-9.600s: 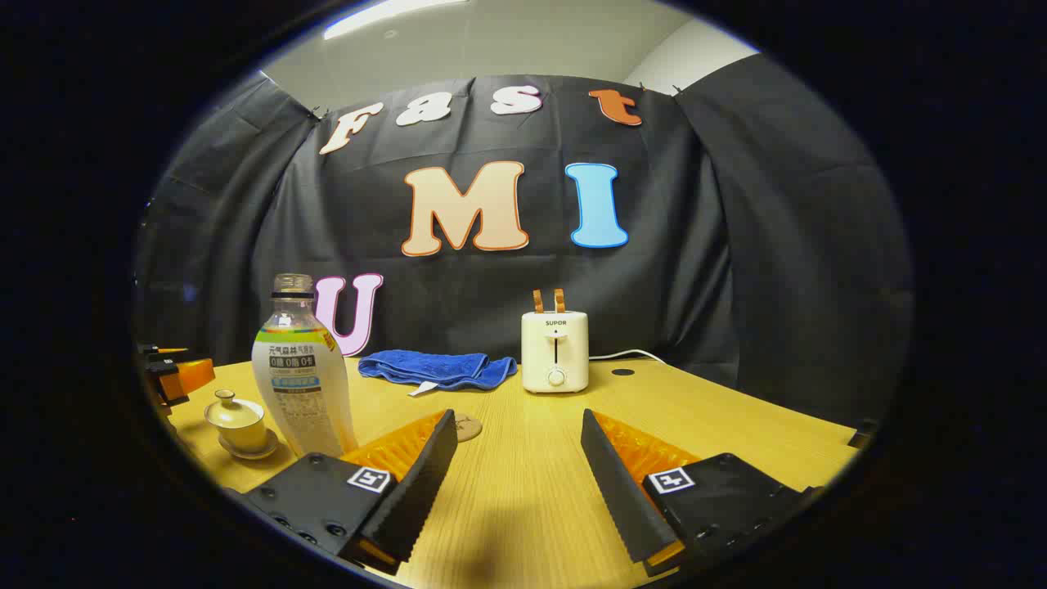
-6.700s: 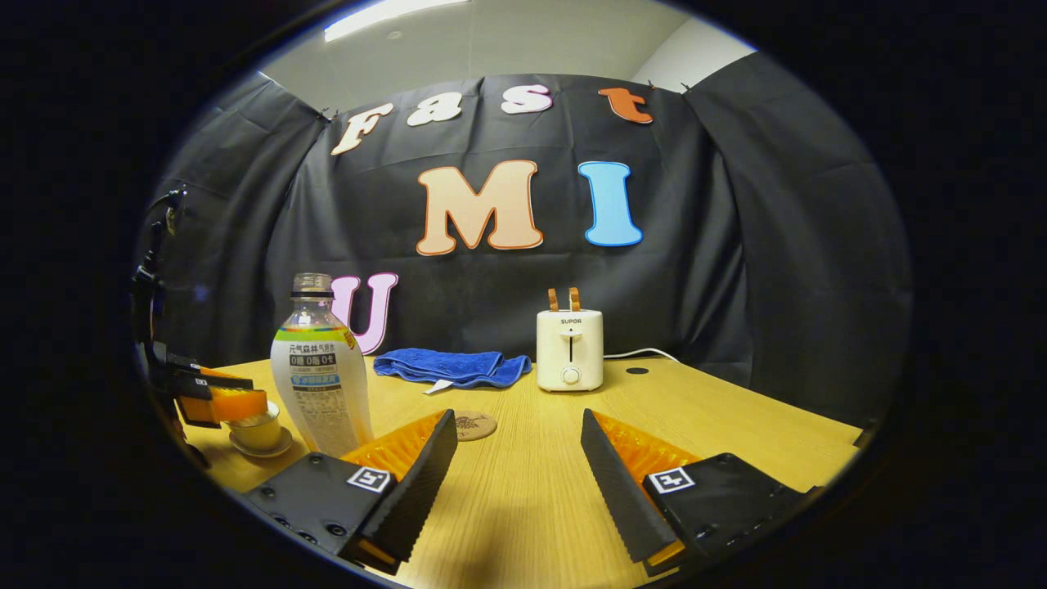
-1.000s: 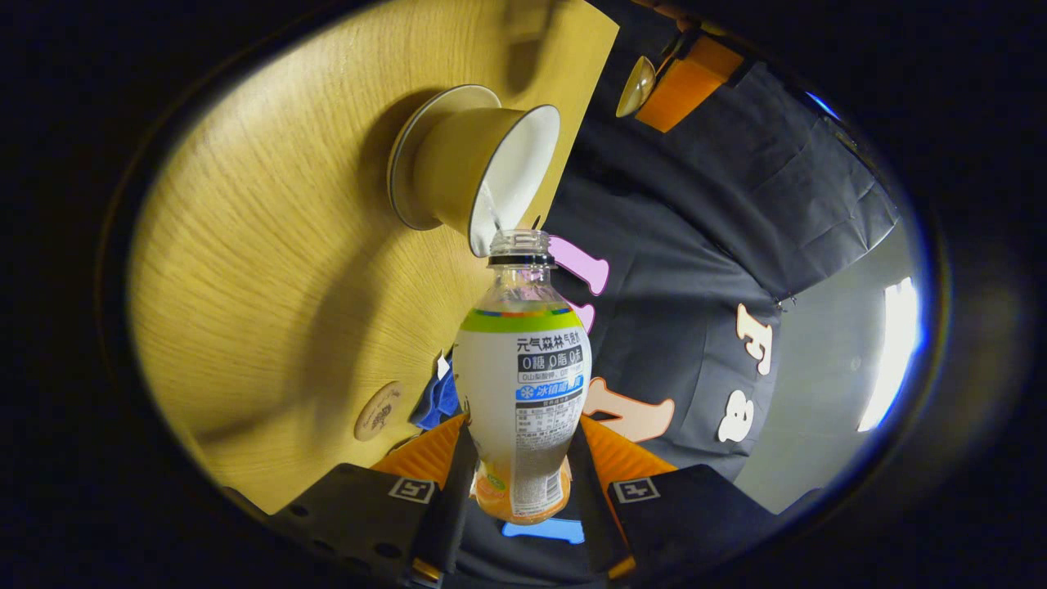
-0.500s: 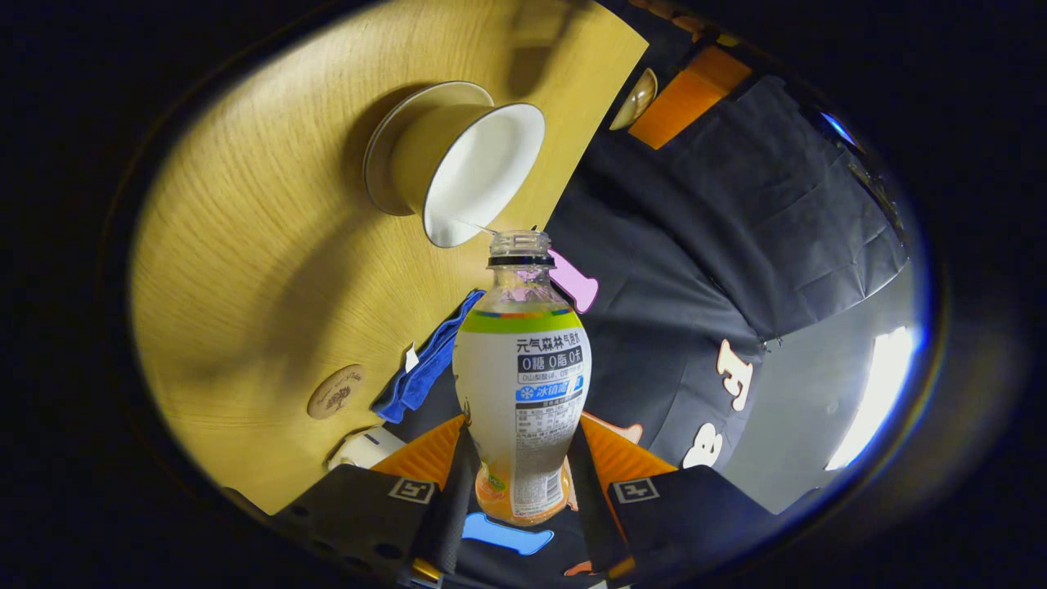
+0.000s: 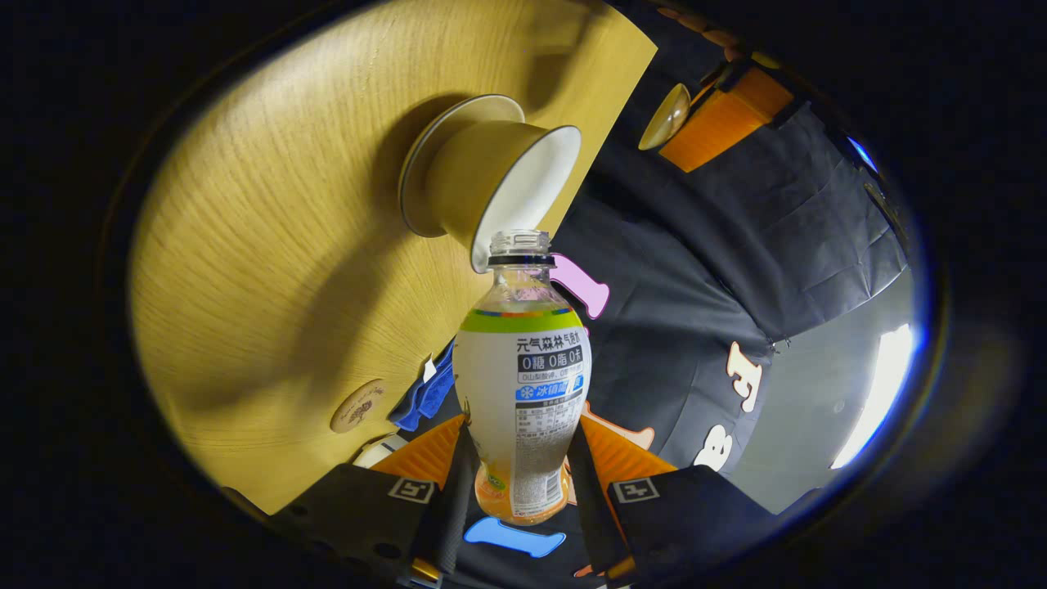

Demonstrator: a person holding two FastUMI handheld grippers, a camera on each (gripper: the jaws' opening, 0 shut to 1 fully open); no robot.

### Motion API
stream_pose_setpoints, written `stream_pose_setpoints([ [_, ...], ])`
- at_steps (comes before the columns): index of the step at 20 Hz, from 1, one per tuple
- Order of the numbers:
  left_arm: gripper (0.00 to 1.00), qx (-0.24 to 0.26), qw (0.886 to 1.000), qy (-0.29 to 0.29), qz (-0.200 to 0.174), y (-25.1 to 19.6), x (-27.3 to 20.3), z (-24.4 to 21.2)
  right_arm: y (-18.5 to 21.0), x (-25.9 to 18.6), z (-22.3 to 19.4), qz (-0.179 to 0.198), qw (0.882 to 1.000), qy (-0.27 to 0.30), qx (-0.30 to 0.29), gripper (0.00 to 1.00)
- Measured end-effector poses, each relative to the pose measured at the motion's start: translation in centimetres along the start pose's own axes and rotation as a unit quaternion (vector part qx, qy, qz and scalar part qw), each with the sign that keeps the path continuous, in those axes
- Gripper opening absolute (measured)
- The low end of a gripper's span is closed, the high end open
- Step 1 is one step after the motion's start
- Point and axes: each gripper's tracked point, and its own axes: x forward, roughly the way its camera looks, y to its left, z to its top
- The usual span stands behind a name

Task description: Open the teacup lid with one hand, grasp the water bottle and pour water into the teacup with the other hand; after pouring, place the water bottle on the coaster and then close the teacup lid.

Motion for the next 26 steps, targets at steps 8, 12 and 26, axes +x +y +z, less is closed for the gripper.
stream_pose_setpoints([
  [8, 0.24, 0.002, 1.000, 0.003, 0.002, -0.5, 0.5, 0.2, 2.1, -0.3, 0.5, 0.032, 0.970, 0.014, 0.239, 0.64],
  [12, 0.24, 0.005, 1.000, 0.005, -0.003, -1.3, 0.8, 0.5, 3.0, -1.3, 1.8, 0.041, 0.918, 0.024, 0.394, 0.65],
  [26, 0.24, 0.001, 0.999, 0.011, -0.036, -4.6, 1.8, 1.0, 2.7, 1.5, -4.6, 0.036, 0.687, 0.052, 0.724, 0.64],
])
